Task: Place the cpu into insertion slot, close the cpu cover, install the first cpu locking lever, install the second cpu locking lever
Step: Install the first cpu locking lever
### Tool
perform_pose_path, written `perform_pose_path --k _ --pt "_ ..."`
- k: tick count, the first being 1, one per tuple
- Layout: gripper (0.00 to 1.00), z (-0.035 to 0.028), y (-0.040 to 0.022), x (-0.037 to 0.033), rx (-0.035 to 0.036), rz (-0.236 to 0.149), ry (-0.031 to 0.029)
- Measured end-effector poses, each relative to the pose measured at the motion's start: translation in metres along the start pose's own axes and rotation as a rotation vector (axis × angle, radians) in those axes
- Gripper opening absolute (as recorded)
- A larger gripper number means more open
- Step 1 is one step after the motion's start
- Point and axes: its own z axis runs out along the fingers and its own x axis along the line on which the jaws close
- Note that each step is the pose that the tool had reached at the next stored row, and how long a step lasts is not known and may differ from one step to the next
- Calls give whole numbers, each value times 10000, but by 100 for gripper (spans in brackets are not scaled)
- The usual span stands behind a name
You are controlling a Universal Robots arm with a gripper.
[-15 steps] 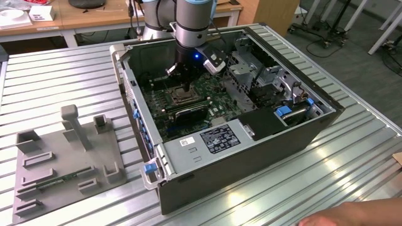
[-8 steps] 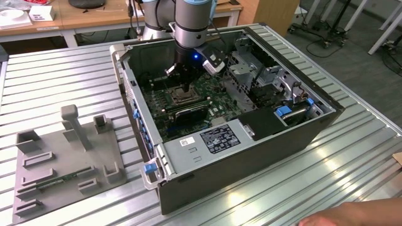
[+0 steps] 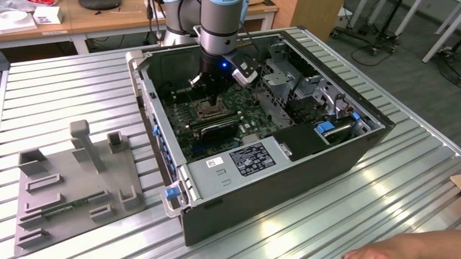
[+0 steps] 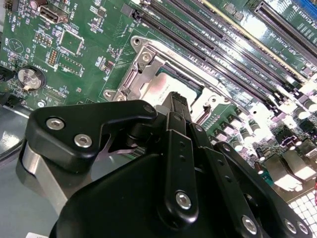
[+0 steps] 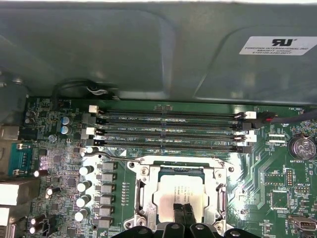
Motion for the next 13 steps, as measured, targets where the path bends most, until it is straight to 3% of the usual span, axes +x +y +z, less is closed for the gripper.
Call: perform_pose_path --k 6,13 --pt "10 -11 0 1 2 0 1" --pt "10 -104 10 -2 0 1 0"
